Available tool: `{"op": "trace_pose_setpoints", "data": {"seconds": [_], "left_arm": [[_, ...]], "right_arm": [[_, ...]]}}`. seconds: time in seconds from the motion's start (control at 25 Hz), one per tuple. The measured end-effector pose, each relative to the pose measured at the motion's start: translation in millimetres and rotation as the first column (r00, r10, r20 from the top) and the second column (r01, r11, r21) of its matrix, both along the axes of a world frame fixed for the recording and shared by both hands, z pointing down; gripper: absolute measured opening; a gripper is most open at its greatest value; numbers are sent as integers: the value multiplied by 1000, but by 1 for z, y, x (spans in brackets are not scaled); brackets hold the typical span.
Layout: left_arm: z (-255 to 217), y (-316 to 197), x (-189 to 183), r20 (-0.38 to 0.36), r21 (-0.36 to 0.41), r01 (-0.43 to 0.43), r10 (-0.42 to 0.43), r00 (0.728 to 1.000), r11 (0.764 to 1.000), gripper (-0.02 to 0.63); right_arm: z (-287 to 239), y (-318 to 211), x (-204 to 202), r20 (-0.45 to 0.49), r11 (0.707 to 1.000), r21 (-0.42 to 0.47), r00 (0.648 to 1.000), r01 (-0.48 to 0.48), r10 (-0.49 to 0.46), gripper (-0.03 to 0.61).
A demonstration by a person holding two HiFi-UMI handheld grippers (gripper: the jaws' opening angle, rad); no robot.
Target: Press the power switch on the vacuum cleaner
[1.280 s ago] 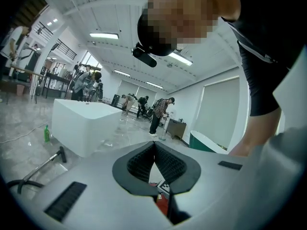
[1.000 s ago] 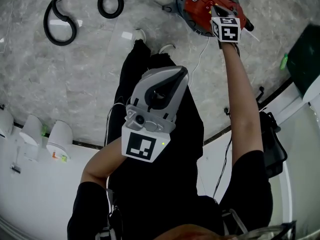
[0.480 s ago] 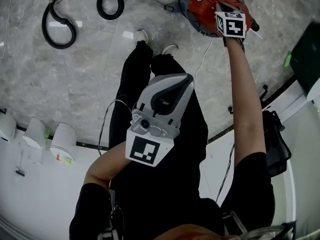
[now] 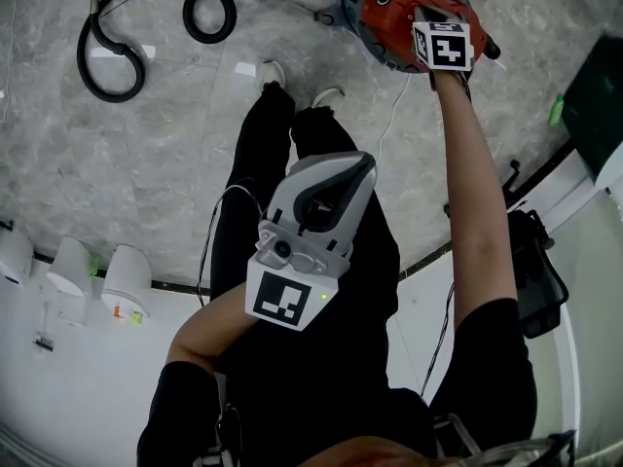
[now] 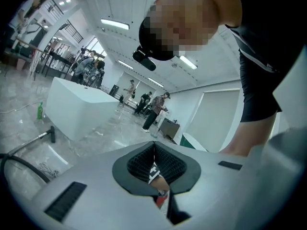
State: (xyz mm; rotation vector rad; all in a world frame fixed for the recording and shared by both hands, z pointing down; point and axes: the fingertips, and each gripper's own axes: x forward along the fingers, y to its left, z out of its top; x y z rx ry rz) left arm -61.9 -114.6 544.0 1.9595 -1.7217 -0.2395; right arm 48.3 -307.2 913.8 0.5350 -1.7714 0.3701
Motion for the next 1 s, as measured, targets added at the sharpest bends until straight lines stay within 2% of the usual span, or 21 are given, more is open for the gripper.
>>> {"op": "trace_pose_setpoints", "data": {"seconds": [0.08,0.2,0.32,0.6,0.76,0.84,1.0], "left_arm": [[1,2,13,-24,-9,-26,26,999,1000,20],[-7,4,25,-39,18,-41,41,998,999,20],[-10,5,28,-49,31,-31,32,998,999,20],[-13,7,15,-11,29,23,-22,1000,999,20],[-9,11,16,-14,14,34,-34,999,999,20],[-8,14,20,-14,9,24,-24,1000,1000,20],[-11,17,23,-11,13,7,-7,1000,1000,20]], "right_arm": [[1,2,0,-3,1000,18,1000,-1,1,20],[3,2,0,-24,999,37,1000,11,-10,18],[4,-1,-3,-43,999,35,999,14,-12,18],[5,-1,-1,-38,1000,26,999,-3,4,18],[6,-1,-1,-38,999,40,999,-4,5,18],[5,0,-2,-24,998,55,1000,-12,14,18],[-1,4,-4,54,992,72,994,-100,96,18]]}}
